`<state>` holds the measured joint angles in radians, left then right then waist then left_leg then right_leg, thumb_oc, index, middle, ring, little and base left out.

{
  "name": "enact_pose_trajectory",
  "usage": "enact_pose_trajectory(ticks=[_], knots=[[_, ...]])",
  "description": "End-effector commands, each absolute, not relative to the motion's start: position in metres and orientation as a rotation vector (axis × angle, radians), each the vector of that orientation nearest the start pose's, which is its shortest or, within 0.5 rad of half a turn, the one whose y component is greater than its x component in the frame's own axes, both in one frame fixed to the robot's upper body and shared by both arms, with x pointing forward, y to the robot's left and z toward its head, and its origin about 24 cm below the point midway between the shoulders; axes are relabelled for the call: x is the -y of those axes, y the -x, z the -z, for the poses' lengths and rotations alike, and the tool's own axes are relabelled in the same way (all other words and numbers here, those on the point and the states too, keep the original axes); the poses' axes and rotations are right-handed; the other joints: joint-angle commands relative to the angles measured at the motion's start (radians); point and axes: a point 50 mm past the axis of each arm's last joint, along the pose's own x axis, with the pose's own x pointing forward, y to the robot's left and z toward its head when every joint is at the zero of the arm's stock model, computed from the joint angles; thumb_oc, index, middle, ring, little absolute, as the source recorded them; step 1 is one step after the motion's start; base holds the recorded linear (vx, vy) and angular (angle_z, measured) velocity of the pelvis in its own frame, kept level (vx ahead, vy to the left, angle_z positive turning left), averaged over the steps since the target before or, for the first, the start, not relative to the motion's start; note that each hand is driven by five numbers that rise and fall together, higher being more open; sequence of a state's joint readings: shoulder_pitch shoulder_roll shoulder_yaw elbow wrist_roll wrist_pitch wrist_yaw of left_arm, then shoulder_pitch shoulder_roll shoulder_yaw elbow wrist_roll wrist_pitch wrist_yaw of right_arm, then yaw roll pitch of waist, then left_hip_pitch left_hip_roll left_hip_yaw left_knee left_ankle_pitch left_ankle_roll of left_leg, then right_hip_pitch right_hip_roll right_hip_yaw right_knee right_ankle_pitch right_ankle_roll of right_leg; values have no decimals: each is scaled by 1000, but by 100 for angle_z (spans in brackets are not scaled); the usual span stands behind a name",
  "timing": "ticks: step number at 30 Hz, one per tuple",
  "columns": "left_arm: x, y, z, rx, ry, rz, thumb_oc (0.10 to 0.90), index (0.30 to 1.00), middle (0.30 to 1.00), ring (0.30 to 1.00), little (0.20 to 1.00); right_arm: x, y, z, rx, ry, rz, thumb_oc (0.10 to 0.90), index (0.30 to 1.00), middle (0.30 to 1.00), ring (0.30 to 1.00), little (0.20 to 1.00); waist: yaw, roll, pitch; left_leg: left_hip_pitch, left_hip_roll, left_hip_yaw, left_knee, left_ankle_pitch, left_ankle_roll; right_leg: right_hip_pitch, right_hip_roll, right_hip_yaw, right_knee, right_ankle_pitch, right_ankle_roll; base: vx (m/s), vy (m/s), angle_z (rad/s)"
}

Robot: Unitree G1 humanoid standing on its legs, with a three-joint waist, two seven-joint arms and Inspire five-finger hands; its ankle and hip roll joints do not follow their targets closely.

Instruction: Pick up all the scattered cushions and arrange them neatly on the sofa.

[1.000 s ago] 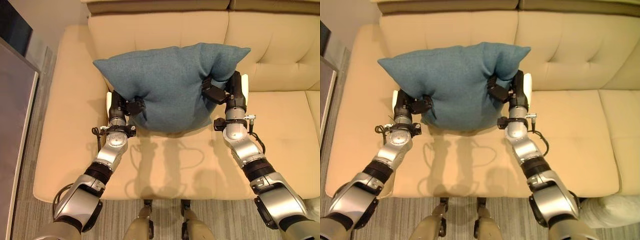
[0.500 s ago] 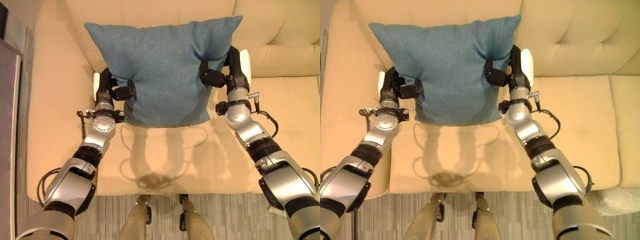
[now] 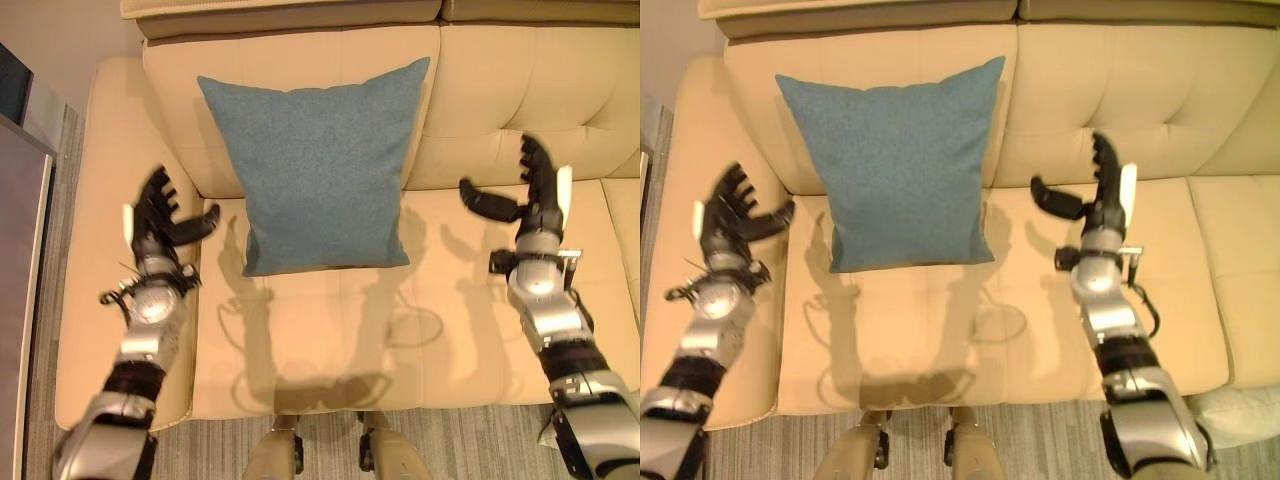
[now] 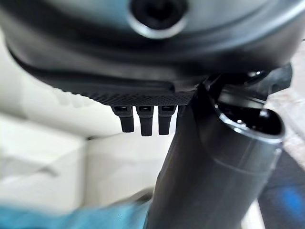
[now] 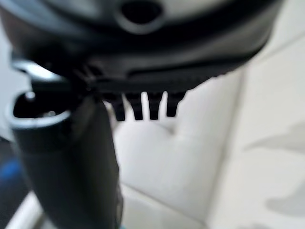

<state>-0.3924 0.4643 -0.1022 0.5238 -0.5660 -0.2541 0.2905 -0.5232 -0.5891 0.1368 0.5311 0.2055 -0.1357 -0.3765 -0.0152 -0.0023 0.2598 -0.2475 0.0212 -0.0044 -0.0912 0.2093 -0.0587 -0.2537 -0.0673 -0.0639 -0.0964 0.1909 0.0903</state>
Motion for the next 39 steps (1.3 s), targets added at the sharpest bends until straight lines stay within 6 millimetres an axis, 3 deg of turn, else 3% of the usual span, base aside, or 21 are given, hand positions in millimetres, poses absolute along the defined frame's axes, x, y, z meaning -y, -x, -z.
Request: enact_pose_trajectory(ticks=[1, 2, 3, 4, 6, 7, 8, 10, 17, 18, 20, 22, 25, 32, 36, 38, 39], knots=[[-259, -292, -45, 42, -45, -282, 800, 900, 900, 900, 900, 266, -308, -84, 131, 447, 293, 800, 900, 900, 900, 900, 4, -33, -150, 39, -3, 12, 4, -135, -16, 93, -25, -15, 18, -149, 26, -9, -74, -4], [-259, -292, -44, 40, -45, -281, 800, 900, 900, 900, 900, 266, -307, -84, 129, 447, 293, 800, 900, 900, 900, 900, 4, -33, -149, 41, -3, 12, 4, -136, -16, 96, -25, -15, 17, -149, 26, -18, -75, 0], [-258, -283, -30, -17, -50, -272, 800, 900, 900, 900, 900, 265, -301, -72, 91, 445, 275, 800, 900, 900, 900, 900, 2, -33, -151, 51, -1, 14, 4, -136, -16, 109, -22, -16, 22, -156, 24, -38, -57, 3], [-264, -259, -1, -140, -93, -262, 800, 900, 900, 900, 900, 268, -282, -43, -15, 460, 248, 800, 900, 900, 900, 900, -4, -31, -154, 77, 6, 15, 4, -137, -16, 131, -20, -21, 39, -168, 21, -52, -76, 2], [-267, -238, 23, -251, -102, -256, 800, 900, 900, 900, 900, 270, -266, -20, -114, 492, 223, 800, 900, 900, 900, 900, -7, -28, -162, 92, 12, 17, 4, -136, -16, 146, -16, -25, 48, -177, 19, -41, -56, -1], [-267, -237, 24, -251, -102, -256, 800, 900, 900, 900, 900, 269, -266, -19, -115, 492, 223, 800, 900, 900, 900, 900, -7, -28, -162, 93, 12, 17, 4, -137, -17, 147, -16, -25, 47, -177, 19, -38, -53, -2], [-270, -215, 50, -390, -164, -237, 800, 900, 900, 900, 900, 271, -249, 7, -228, 494, 202, 800, 900, 900, 900, 900, -11, -24, -172, 111, 19, 17, 4, -136, -17, 161, -11, -26, 54, -183, 15, -49, -61, -1], [-272, -190, 76, -535, -186, -241, 800, 900, 900, 900, 900, 269, -233, 32, -338, 486, 177, 800, 900, 900, 900, 900, -11, -22, -179, 128, 25, 18, 4, -135, -18, 180, -2, -26, 52, -189, 11, -58, -84, 0], [-269, -128, 129, -885, -229, -269, 800, 900, 900, 900, 900, 267, -195, 84, -603, 493, 146, 800, 900, 900, 900, 900, -7, -32, -168, 132, 50, 15, 80, -133, -32, 238, 25, -32, 17, -203, -12, -83, -92, 3], [-268, -126, 132, -904, -235, -267, 800, 900, 900, 900, 900, 268, -192, 88, -632, 505, 139, 800, 900, 900, 900, 900, -7, -37, -160, 116, 49, 11, 124, -143, -34, 240, 22, -34, 17, -202, -15, -200, -64, 9], [-261, -120, 139, -952, -222, -256, 800, 900, 900, 900, 900, 268, -183, 99, -708, 511, 136, 800, 900, 900, 900, 900, -1, -61, -142, 117, 9, -9, 235, -236, -25, 233, 0, -31, 24, -182, -18, -242, -17, 5], [-251, -121, 142, -964, -207, -233, 800, 900, 900, 900, 900, 268, -175, 109, -784, 519, 127, 800, 900, 900, 900, 900, -4, -70, -142, 165, -67, -108, 337, -334, 1, 199, -2, 5, 33, -149, -9, -233, 88, -20], [-243, -125, 142, -950, -205, -194, 800, 900, 900, 900, 900, 270, -166, 116, -843, 518, 135, 800, 900, 900, 900, 900, -18, -55, -151, 226, -101, -149, 288, -373, 19, 154, 4, 28, 60, -125, 0, -131, 143, -44], [-244, -131, 142, -955, -254, -174, 800, 900, 900, 900, 900, 264, -159, 127, -937, 559, 118, 800, 900, 900, 900, 900, -18, -59, -133, 222, -147, -140, 189, -348, 61, 32, -37, 21, 59, -36, 60, -202, 156, -25], [-251, -120, 145, -1010, -273, -184, 800, 900, 900, 900, 900, 262, -156, 130, -969, 561, 114, 800, 900, 900, 900, 900, -6, -60, -122, 230, -142, -112, 148, -321, 73, 10, -45, -5, 67, -34, 67, -148, 82, -39], [-258, -114, 146, -1041, -290, -203, 800, 900, 900, 900, 900, 261, -153, 133, -989, 569, 108, 800, 900, 900, 900, 900, 8, -50, -106, 216, -128, -91, 129, -285, 82, 8, -53, -69, 138, -76, 60, -218, 25, -45], [-258, -114, 146, -1041, -290, -203, 800, 900, 900, 900, 900, 261, -153, 133, -989, 569, 108, 800, 900, 900, 900, 900, 9, -50, -105, 217, -128, -91, 129, -285, 82, 8, -53, -69, 139, -78, 60, -199, 21, -59]])
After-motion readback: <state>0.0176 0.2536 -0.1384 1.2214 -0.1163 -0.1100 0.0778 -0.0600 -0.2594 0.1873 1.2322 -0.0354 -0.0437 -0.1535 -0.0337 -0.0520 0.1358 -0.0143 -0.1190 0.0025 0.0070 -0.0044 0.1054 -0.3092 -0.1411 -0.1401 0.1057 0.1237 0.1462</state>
